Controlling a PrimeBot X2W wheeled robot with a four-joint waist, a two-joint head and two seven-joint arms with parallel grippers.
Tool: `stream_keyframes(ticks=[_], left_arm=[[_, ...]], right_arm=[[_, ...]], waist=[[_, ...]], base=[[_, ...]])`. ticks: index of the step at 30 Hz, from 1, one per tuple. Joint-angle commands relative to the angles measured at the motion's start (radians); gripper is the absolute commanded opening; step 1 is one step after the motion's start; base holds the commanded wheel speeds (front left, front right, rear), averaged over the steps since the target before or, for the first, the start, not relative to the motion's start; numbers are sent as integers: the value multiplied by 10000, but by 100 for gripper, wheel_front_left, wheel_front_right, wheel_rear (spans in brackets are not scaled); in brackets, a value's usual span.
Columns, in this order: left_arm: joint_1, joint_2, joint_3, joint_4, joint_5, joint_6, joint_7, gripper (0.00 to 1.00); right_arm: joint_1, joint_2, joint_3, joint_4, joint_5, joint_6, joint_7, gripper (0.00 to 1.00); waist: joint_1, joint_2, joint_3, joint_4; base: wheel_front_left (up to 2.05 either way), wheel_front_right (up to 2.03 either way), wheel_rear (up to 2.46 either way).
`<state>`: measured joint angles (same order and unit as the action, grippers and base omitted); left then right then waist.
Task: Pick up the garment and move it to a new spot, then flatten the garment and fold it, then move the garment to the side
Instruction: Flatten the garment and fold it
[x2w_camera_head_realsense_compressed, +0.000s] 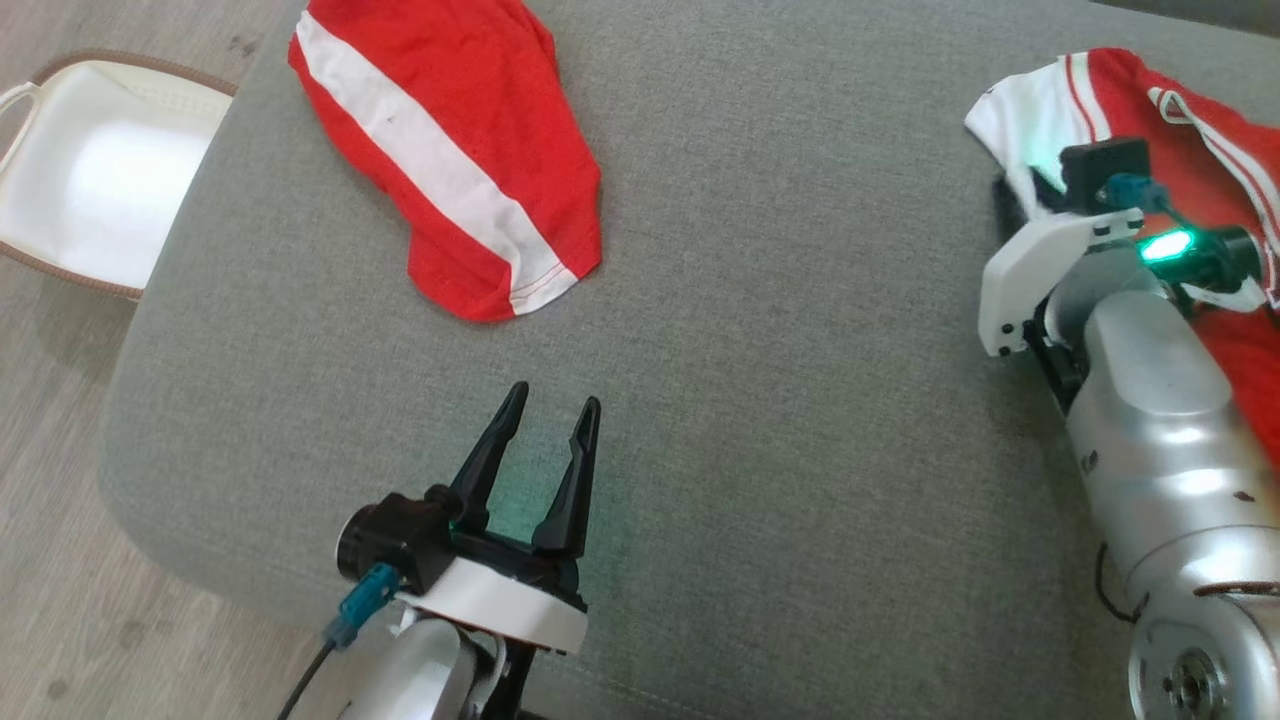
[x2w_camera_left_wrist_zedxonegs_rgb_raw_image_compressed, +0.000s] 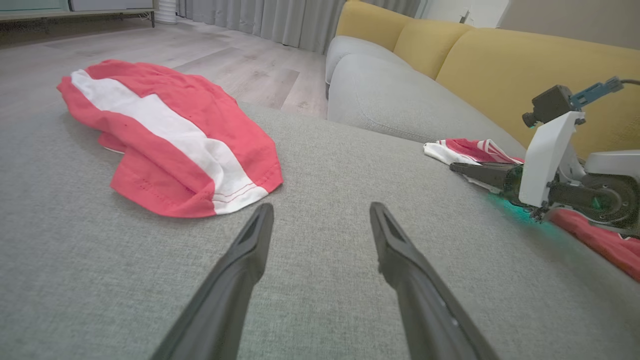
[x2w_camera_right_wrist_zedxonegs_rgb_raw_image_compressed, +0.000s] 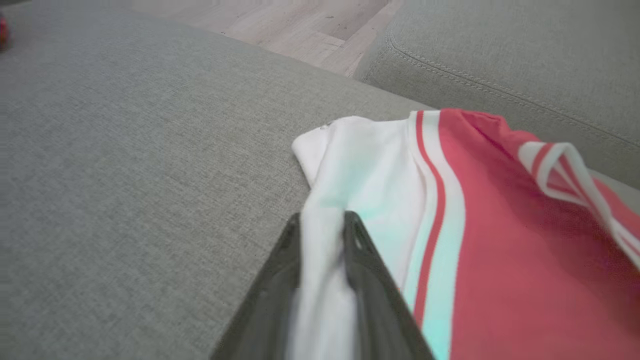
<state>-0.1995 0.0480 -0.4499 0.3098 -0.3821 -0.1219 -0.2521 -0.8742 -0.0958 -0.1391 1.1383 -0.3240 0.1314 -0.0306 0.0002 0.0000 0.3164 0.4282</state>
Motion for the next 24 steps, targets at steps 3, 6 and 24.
stream_keyframes(ticks=[3, 6, 24], left_arm=[[-239, 22, 294, -233, -87, 116, -97, 100], [-216, 22, 259, -167, -60, 114, -97, 100], [186, 22, 741, 97, 559, 18, -97, 100]], right_arm=[[-447, 398, 588, 421, 376, -7, -1004, 0], [-586, 446, 1582, 922, 1352, -7, -1839, 0], [1162, 454, 11413, -3988, 9822, -7, -1496, 100]], waist=[[-2, 0, -142, -129], [-2, 0, -309, -220], [-2, 0, -1351, -1855]], base=[[0, 0, 0], [0, 0, 0], [0, 0, 0]])
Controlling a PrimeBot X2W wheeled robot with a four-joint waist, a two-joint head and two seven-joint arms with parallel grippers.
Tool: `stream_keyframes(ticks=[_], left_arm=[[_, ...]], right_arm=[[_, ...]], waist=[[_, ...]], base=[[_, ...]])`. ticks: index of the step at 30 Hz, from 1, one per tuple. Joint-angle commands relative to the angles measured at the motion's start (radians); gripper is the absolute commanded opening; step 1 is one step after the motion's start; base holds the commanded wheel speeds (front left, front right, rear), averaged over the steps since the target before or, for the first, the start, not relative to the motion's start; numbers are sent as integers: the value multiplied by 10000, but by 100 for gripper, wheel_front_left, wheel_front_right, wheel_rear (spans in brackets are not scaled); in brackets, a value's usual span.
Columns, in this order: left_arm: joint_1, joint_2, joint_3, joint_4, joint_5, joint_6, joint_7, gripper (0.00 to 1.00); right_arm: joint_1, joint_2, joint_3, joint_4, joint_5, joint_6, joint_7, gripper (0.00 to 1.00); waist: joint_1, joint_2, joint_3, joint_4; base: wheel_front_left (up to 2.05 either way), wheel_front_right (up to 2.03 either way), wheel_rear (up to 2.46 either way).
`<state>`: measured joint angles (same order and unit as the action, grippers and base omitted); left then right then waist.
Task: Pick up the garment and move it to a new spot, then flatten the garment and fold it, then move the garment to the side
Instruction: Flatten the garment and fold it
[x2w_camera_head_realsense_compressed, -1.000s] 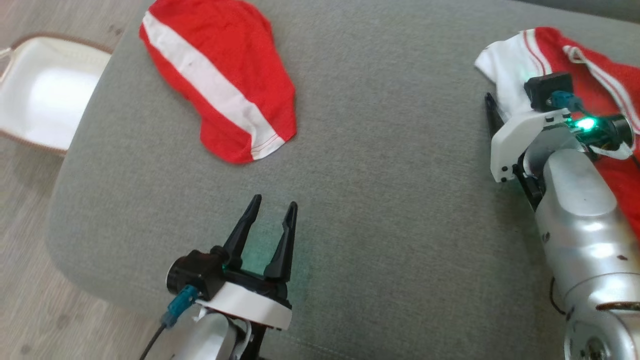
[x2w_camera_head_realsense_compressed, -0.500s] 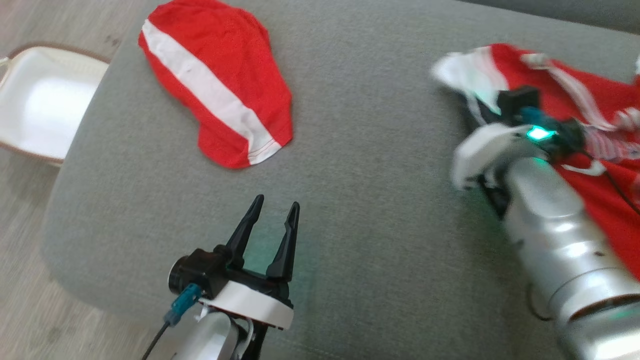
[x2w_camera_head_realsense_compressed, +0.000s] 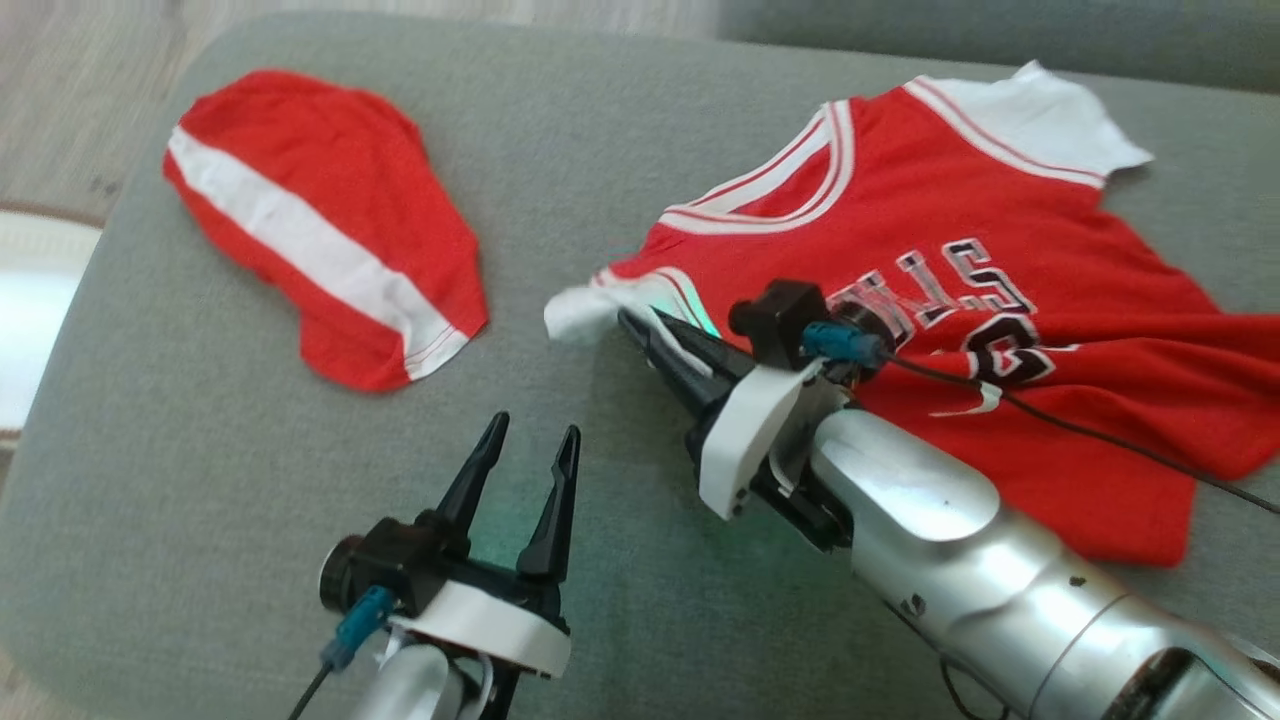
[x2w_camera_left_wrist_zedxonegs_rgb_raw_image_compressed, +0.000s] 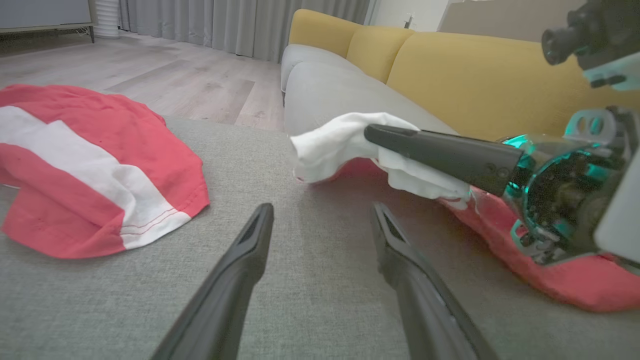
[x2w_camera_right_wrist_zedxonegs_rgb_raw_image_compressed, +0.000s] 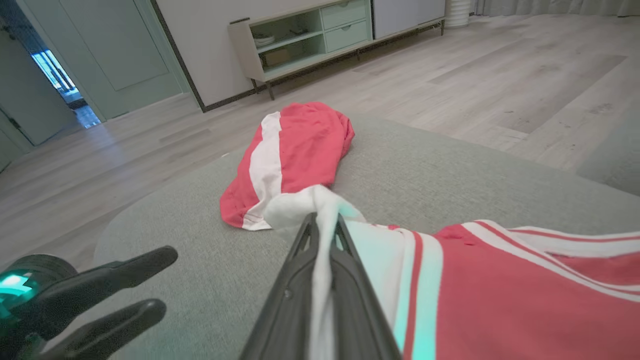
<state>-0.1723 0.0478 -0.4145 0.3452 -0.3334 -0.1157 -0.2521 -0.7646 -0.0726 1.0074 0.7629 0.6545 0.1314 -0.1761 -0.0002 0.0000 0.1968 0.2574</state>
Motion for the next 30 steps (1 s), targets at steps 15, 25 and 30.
stream_keyframes(ticks=[15, 25, 30], left_arm=[[410, 24, 779, -373, 72, -18, -97, 100], [754, 24, 1035, -637, 140, 80, -97, 100], [803, 24, 1106, -646, 229, 49, -97, 100]], right_arm=[[-247, -1208, -2401, 1968, -72, -7, -831, 100], [2799, -1413, -8378, -885, -2758, -7, -854, 100], [4894, -50, -10217, -2571, -4576, -7, -855, 100]], waist=[[2, 0, -1018, -1126], [2, 0, -1228, -1809], [2, 0, -1332, -2120]], base=[[0, 0, 0], [0, 0, 0], [0, 0, 0]])
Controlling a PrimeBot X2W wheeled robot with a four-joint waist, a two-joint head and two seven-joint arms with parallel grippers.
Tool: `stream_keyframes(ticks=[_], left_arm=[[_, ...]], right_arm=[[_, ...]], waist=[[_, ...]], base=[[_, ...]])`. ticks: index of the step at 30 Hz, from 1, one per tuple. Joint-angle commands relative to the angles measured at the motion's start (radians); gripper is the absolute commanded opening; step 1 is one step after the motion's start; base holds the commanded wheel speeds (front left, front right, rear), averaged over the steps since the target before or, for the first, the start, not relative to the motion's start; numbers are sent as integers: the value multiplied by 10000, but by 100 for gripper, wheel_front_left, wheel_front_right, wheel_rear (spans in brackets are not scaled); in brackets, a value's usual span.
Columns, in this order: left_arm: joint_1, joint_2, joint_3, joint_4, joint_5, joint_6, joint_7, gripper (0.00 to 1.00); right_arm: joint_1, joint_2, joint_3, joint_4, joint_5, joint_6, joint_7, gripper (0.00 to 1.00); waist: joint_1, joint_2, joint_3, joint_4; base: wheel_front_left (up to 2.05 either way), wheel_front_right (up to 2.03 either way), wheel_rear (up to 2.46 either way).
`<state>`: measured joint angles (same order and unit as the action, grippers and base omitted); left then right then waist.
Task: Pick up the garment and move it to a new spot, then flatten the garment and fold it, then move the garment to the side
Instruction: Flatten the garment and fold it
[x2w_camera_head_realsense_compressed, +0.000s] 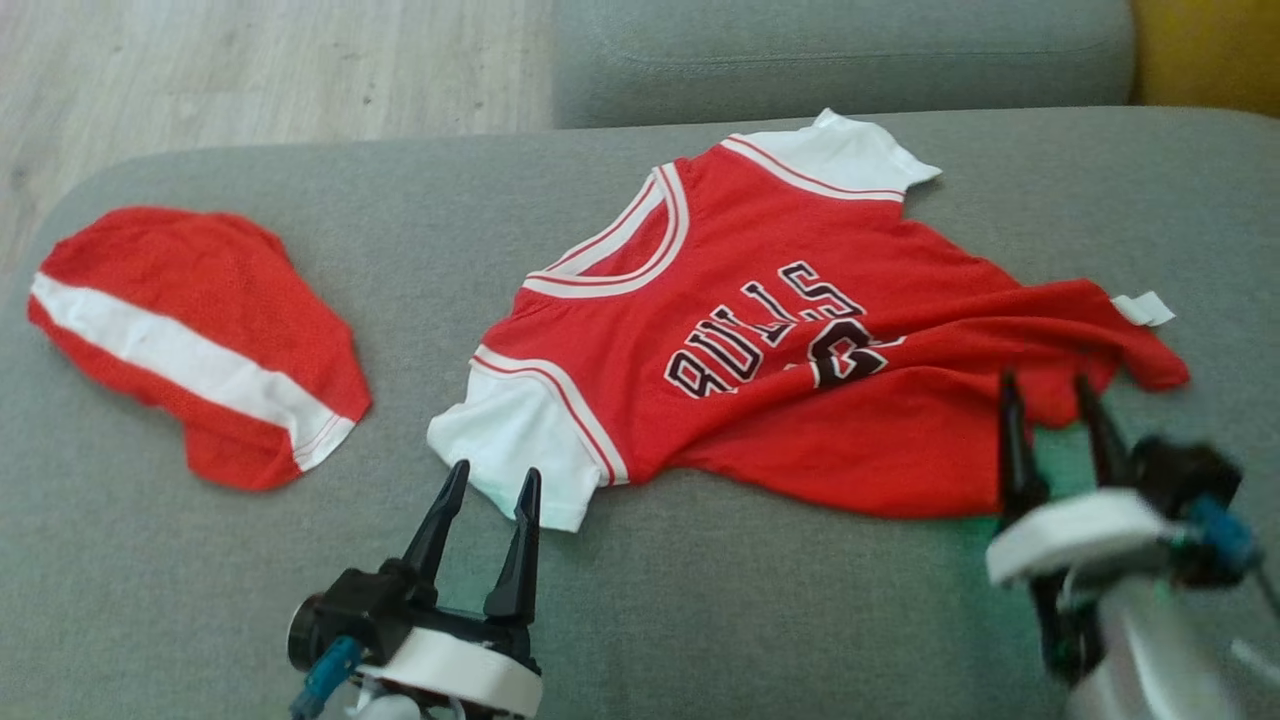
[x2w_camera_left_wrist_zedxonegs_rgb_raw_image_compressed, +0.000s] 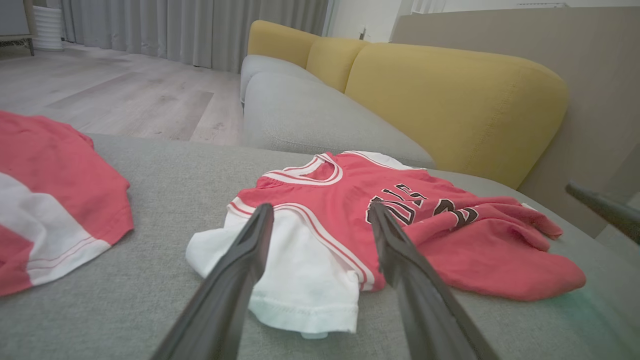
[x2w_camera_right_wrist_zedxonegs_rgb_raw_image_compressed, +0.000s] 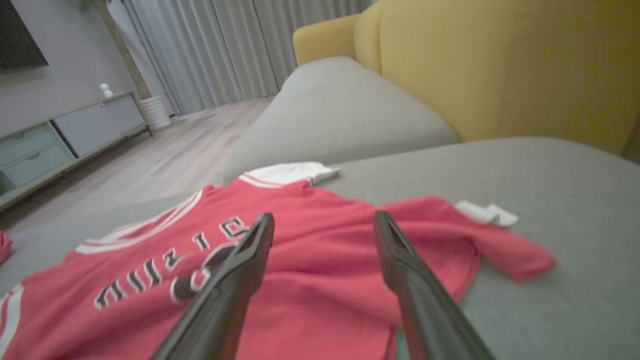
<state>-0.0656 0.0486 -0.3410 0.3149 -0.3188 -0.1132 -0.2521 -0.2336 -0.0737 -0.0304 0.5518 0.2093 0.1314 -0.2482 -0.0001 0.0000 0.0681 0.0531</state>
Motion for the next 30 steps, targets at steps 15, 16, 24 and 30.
stream_keyframes(ticks=[15, 16, 24, 30], left_arm=[[-557, 16, 229, -451, 178, -80, -97, 100], [-597, 16, 230, -446, 170, -85, -97, 100], [-899, 16, 45, -387, 90, -125, -97, 100], [-1070, 16, -22, -368, 14, -141, -97, 100]], right_arm=[[-335, 232, -981, -1302, -1680, -7, 461, 100], [-526, 233, -1147, -1247, -1878, -7, 621, 100], [-2422, 84, -3188, 296, -3001, -7, 2652, 100], [-3562, 129, -4826, 1709, -3602, -7, 3831, 100]], waist=[[1, 0, 433, 324], [1, 0, 522, 408], [1, 0, 1244, 1073], [1, 0, 1517, 1344]], base=[[0, 0, 0], [0, 0, 0], [0, 0, 0], [0, 0, 0]])
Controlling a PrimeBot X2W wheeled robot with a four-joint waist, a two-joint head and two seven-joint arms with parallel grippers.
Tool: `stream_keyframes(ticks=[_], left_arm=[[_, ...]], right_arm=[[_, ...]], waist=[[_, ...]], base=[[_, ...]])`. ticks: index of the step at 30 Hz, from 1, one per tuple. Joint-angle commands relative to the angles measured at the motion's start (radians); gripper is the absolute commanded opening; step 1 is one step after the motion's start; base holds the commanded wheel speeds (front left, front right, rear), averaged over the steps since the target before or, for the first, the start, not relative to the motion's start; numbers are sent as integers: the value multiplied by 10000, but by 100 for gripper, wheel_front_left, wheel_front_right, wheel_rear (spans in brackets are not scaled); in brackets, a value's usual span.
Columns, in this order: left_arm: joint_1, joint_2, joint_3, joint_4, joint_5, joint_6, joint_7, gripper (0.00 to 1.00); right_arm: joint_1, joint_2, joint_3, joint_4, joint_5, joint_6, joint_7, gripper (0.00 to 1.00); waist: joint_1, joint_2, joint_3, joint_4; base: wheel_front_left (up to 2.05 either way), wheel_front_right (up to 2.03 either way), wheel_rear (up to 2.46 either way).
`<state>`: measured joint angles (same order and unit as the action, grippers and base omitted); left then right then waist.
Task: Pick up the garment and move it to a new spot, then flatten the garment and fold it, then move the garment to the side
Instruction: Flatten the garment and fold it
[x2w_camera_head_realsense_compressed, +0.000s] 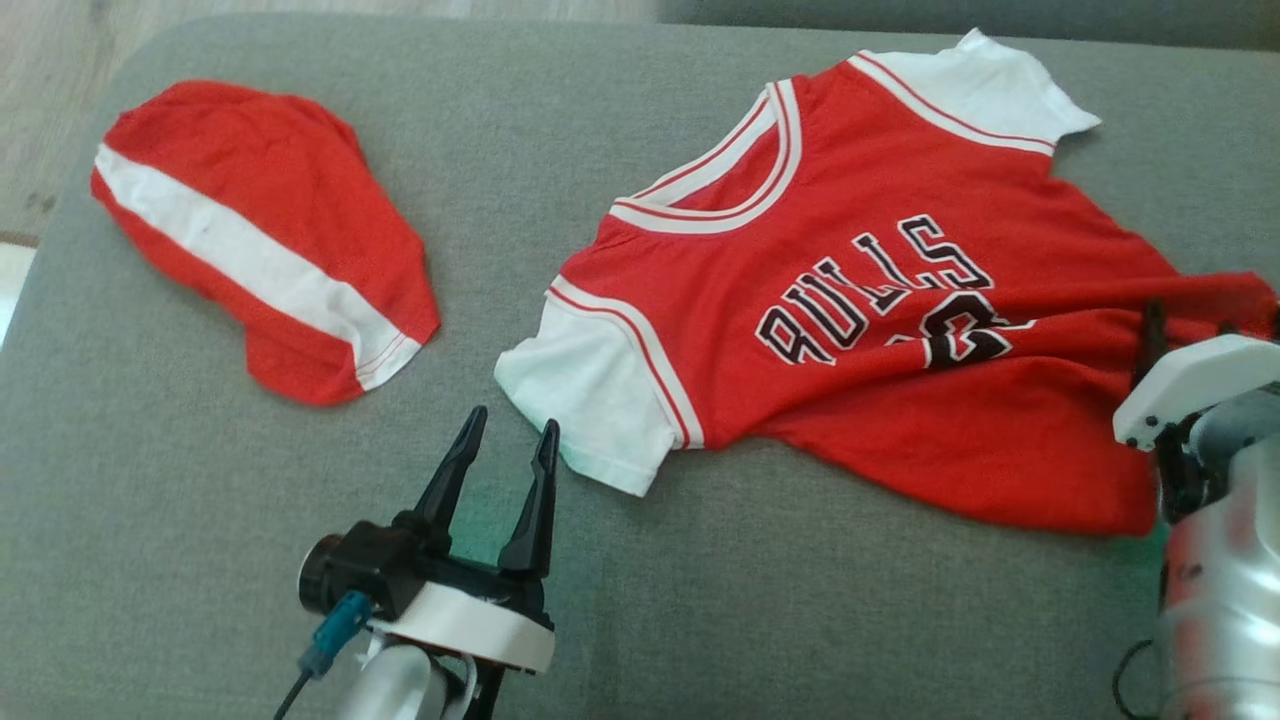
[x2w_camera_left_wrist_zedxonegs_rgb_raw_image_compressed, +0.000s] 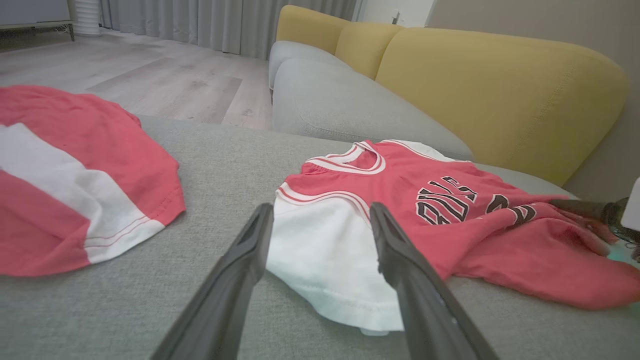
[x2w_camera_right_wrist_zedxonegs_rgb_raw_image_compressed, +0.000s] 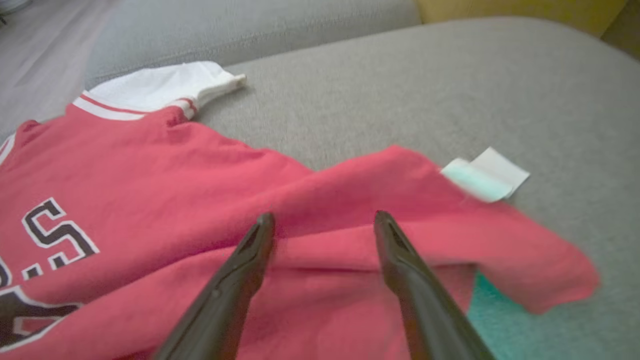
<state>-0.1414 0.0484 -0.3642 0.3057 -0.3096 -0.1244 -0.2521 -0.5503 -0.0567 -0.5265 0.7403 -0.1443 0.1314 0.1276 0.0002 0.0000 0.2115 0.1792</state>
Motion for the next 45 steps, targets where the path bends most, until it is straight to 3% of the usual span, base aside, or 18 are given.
stream_keyframes(ticks=[1, 12, 13, 14, 15, 22, 25, 32, 37, 43, 44, 45], left_arm=[[-327, 18, 190, -275, -86, -32, -97, 100], [-507, 18, -17, -238, -205, -43, -97, 100], [-523, 18, -21, -234, -213, -43, -97, 100], [-537, 18, -24, -232, -219, -44, -97, 100], [-550, 18, -27, -229, -224, -45, -97, 100], [-585, 18, -74, -219, -273, -48, -97, 100], [-598, 18, -110, -212, -280, -49, -97, 100], [-672, 18, -245, -195, -309, -54, -97, 100], [-730, 18, -346, -199, -360, -56, -97, 100], [-778, 18, -453, -226, -485, -58, -97, 100], [-788, 18, -461, -225, -499, -59, -97, 100], [-796, 18, -459, -225, -513, -59, -97, 100]], right_arm=[[-547, -25, -72, 50, -118, -7, 208, 100], [-1696, 52, -1555, 1977, -688, -7, 800, 100], [-1719, 52, -1622, 2069, -842, -7, 848, 82], [-1733, 53, -1694, 2138, -1000, -7, 884, 21], [-1746, 53, -1730, 2199, -1152, -7, 892, 0], [-2050, 10, -1840, 2407, -1552, -7, 427, 0], [-2471, -10, -1262, 2577, -1576, -7, -213, 0], [-3665, -600, 243, 2850, -1601, -7, -1727, 0], [-4641, -1130, 960, 3122, -1811, -7, -2145, 0], [-5636, -1855, 1039, 3477, -2408, -7, -2060, 0], [-5672, -1918, 1027, 3537, -2561, -7, -1977, 22], [-5679, -1963, 1004, 3608, -2712, -7, -1867, 100]], waist=[[-2, 0, 110, 109], [-2, 0, 286, 251], [-2, 0, 299, 266], [-2, 0, 314, 282], [-2, 0, 329, 300], [-2, 0, 389, 400], [-2, 0, 424, 459], [-2, 0, 547, 734], [-2, 0, 715, 1083], [-2, 0, 996, 1599], [-2, 0, 1023, 1644], [-2, 0, 1035, 1671]], base=[[0, 0, 0], [0, 0, 0], [0, 0, 0], [0, 0, 0], [0, 0, 0], [0, 0, 0], [0, 0, 0], [0, 0, 0], [0, 0, 0], [0, 0, 0], [0, 0, 0], [0, 0, 0]])
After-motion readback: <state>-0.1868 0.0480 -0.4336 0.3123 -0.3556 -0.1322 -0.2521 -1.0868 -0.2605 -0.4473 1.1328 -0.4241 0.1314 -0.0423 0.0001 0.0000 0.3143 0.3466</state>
